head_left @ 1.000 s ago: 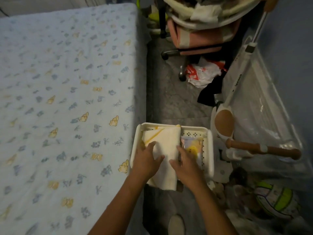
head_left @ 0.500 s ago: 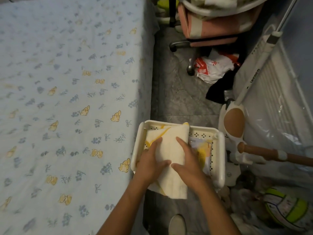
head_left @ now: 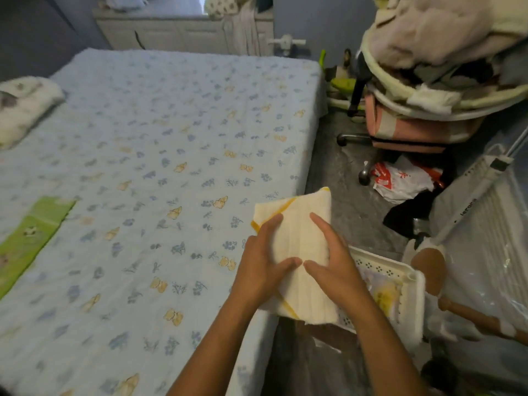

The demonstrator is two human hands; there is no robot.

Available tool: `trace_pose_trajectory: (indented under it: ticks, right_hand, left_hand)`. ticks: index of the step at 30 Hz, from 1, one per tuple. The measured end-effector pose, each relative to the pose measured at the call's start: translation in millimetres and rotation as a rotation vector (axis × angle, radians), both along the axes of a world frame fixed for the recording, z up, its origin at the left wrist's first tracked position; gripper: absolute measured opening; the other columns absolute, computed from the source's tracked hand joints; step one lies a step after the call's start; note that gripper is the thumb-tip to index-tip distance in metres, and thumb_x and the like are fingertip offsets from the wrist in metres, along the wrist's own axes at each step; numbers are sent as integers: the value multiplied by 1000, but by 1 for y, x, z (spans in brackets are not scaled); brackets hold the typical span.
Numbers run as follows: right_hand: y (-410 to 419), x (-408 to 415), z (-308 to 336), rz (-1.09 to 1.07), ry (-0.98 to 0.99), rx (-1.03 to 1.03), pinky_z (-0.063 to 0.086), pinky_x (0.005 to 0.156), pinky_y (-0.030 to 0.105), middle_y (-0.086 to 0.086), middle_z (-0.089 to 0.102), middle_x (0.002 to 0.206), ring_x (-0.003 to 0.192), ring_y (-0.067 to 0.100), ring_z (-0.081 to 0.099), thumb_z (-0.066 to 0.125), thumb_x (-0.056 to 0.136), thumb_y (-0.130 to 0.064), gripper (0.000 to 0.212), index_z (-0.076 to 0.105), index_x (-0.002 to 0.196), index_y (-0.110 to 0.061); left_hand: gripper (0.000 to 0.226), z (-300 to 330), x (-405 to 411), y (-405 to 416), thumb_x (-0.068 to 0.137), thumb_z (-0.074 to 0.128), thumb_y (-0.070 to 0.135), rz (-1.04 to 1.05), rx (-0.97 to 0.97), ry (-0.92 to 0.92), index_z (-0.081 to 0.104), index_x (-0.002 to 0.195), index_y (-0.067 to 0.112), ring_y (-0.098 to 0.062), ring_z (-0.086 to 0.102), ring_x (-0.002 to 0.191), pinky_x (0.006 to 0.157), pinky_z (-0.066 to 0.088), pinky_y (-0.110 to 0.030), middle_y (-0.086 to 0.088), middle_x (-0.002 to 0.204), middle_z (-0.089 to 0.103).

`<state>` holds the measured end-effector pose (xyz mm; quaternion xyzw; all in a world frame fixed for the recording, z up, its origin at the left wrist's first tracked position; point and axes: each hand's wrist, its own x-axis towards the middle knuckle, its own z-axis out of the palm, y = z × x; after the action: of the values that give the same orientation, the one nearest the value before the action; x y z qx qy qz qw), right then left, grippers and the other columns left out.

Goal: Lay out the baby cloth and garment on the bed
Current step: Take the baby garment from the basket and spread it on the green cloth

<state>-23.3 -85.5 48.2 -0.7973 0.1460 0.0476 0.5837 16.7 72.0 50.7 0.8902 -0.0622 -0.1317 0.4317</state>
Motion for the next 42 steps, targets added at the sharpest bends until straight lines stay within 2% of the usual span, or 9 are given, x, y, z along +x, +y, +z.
trace_pose_trajectory:
  ticks: [12, 14, 19, 23, 25, 29, 34, 37, 42]
  right_hand:
    - [321, 8, 94, 459, -51, -49, 46, 81, 26, -8, 36, 130, 113, 12, 46, 65, 82, -25, 82, 20, 139, -62]
    - [386, 0, 106, 493, -62, -46, 49, 89, 33, -7, 36, 137, 119, 15, 44, 66, 83, -24, 82, 21, 141, -60]
    - [543, -20, 122, 528, -83, 7, 45, 102, 48, -9, 31, 151, 132, 18, 39, 67, 83, -18, 82, 25, 143, -54]
    - [645, -16, 129, 569, -137, 24, 40, 107, 48, -10, 28, 155, 139, 18, 33, 66, 82, -12, 83, 26, 146, -47]
    - [686, -8, 130, 598, -126, 3, 42, 106, 47, -7, 29, 154, 137, 19, 35, 65, 81, -12, 84, 25, 145, -49]
    - [742, 16, 126, 642, -92, -10, 44, 103, 46, -9, 32, 151, 133, 19, 39, 62, 80, -13, 84, 25, 142, -55]
    - [794, 77, 101, 678, -99, 0, 42, 101, 32, -14, 32, 150, 133, 12, 38, 61, 81, -11, 83, 26, 141, -57]
    - [832, 129, 73, 667, -83, 43, 45, 101, 37, -14, 33, 150, 130, 11, 41, 63, 81, -12, 83, 28, 138, -60]
    - [883, 186, 23, 627, -31, 49, 41, 107, 42, -12, 31, 152, 134, 14, 37, 65, 85, -16, 81, 24, 144, -53]
  left_hand:
    - [84, 92, -50, 351, 72, 74, 55, 304, 10, -105, 25, 140, 55, -13, 47, 120, 87, 38, -26, 8, 138, 46]
    - [83, 103, -65, 418, 72, 73, 56, 342, -3, -123, 25, 140, 56, -12, 47, 121, 88, 38, -25, 10, 140, 45]
    - [84, 120, -97, 574, 75, 74, 48, 403, -106, -155, 25, 142, 53, -4, 43, 127, 100, 43, -30, 21, 147, 36]
    - [87, 129, -99, 675, 78, 76, 38, 462, -166, -158, 24, 147, 46, 0, 40, 126, 101, 40, -26, 40, 138, 27]
    - [85, 129, -94, 715, 82, 74, 37, 485, -209, -134, 22, 148, 45, 2, 38, 126, 99, 38, -24, 46, 133, 21]
    - [79, 124, -73, 773, 85, 69, 39, 490, -226, -91, 21, 146, 51, -1, 38, 125, 98, 40, -26, 31, 143, 28]
    - [71, 106, -15, 833, 83, 69, 48, 460, -268, -15, 26, 138, 63, 2, 44, 119, 87, 46, -20, 30, 143, 31]
    - [74, 85, 34, 871, 79, 72, 51, 500, -270, 14, 28, 137, 63, -2, 44, 123, 90, 47, -26, 29, 144, 33]
    - [76, 44, 100, 921, 78, 75, 47, 527, -227, 57, 31, 139, 58, 3, 45, 117, 80, 43, -17, 29, 139, 37]
